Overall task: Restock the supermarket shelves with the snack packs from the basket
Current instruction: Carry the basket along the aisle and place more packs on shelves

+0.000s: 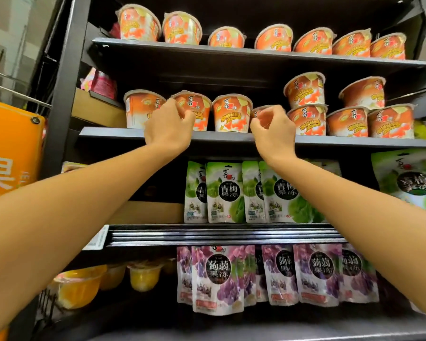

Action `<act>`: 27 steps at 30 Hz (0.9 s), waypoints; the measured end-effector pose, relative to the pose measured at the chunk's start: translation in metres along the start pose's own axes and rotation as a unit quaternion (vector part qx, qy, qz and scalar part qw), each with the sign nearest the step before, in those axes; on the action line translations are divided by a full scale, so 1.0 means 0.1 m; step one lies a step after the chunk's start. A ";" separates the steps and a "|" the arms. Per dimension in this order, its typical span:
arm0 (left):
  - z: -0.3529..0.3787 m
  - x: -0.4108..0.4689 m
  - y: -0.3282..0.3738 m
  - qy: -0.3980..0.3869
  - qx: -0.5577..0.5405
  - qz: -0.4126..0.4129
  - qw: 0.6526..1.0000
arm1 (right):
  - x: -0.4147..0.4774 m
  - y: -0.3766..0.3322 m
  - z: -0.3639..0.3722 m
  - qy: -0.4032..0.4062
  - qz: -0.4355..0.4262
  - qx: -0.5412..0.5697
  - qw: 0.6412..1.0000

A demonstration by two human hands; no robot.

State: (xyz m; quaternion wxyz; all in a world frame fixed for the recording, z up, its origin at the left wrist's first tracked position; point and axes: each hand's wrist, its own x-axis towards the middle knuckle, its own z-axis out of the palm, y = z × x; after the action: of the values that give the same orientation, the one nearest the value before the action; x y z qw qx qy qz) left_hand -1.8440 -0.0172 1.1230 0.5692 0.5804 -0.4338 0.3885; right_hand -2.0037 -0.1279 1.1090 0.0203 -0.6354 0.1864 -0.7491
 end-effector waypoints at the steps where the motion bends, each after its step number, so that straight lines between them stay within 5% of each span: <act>1: -0.02 -0.13 0.00 -0.011 -0.028 0.000 1.000 | -0.10 0.04 -0.06 -0.004 0.004 0.011 1.000; 6: -0.05 -0.96 -0.09 -0.079 -0.126 -0.047 0.988 | -0.90 0.25 -0.42 -0.054 0.096 0.122 0.986; 13: -0.18 -2.83 -0.44 -0.128 -0.198 -0.155 0.959 | -2.80 0.63 -1.05 -0.209 0.226 0.246 0.919; 18: -0.32 -4.53 -0.77 -0.214 -0.197 -0.276 0.916 | -4.27 1.06 -1.56 -0.334 0.311 0.221 0.862; 23: -0.49 -6.35 -1.10 -0.304 -0.164 -0.424 0.837 | -5.82 1.39 -2.07 -0.387 0.444 0.142 0.795; 27: -0.76 -7.88 -1.32 -0.433 -0.098 -0.520 0.730 | -7.17 1.61 -2.47 -0.428 0.567 0.047 0.702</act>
State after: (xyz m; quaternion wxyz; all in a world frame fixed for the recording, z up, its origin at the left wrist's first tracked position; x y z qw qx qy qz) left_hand -1.9693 0.1040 0.3399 0.4866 0.7617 -0.2987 -0.3063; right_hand -2.1361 -0.0232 0.3527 0.5486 -0.6600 0.4474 -0.2516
